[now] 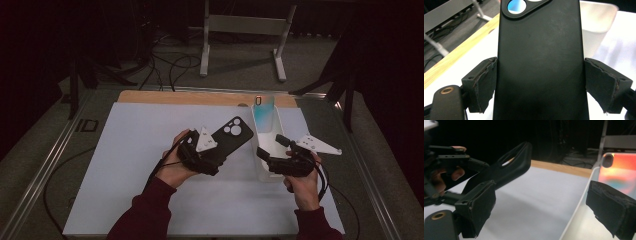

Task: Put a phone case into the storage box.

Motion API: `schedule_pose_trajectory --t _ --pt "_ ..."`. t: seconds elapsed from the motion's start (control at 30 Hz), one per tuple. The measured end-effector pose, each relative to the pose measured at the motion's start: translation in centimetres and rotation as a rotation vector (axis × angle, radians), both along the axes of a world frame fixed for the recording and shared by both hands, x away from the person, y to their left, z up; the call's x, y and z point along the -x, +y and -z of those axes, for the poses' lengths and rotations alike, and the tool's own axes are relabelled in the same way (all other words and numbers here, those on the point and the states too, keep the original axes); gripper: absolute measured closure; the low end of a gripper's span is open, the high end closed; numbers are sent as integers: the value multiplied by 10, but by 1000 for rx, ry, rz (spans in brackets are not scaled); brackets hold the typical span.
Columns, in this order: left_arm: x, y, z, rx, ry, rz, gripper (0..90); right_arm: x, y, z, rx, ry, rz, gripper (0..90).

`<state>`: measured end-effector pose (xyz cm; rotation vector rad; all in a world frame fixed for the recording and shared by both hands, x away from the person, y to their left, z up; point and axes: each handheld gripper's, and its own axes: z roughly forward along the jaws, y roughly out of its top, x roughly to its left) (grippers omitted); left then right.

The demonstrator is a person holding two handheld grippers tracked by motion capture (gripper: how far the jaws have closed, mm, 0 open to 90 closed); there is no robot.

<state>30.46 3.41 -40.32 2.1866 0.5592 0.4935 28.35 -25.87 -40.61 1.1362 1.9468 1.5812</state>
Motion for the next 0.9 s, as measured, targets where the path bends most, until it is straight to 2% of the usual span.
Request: schedule_pose_trajectory --t 0.27,0.3,0.5,0.53,0.6,0.73,0.83,0.9 --pt "5 -14 0 5 -13 46 154 -2 4 -5 -29 31 -29 91" --pt "7 -17 -1 10 -19 56 153 -3 10 -6 -45 38 -45 105" --pt "10 -23 -3 17 -23 79 153 -3 17 -9 -54 56 -79 143" --pt "10 -26 -3 21 -21 88 153 -4 20 -10 -66 75 -105 223" --pt "10 -27 -2 26 -24 89 152 -5 22 -10 -75 91 -120 270" --pt "11 -29 -3 23 -23 96 152 -7 21 -8 -98 123 -149 442" --pt "12 -32 -3 30 -24 99 151 -7 25 -6 -81 142 -160 537" --pt "11 -34 -2 22 -22 96 151 -7 27 -4 -97 155 -181 609"
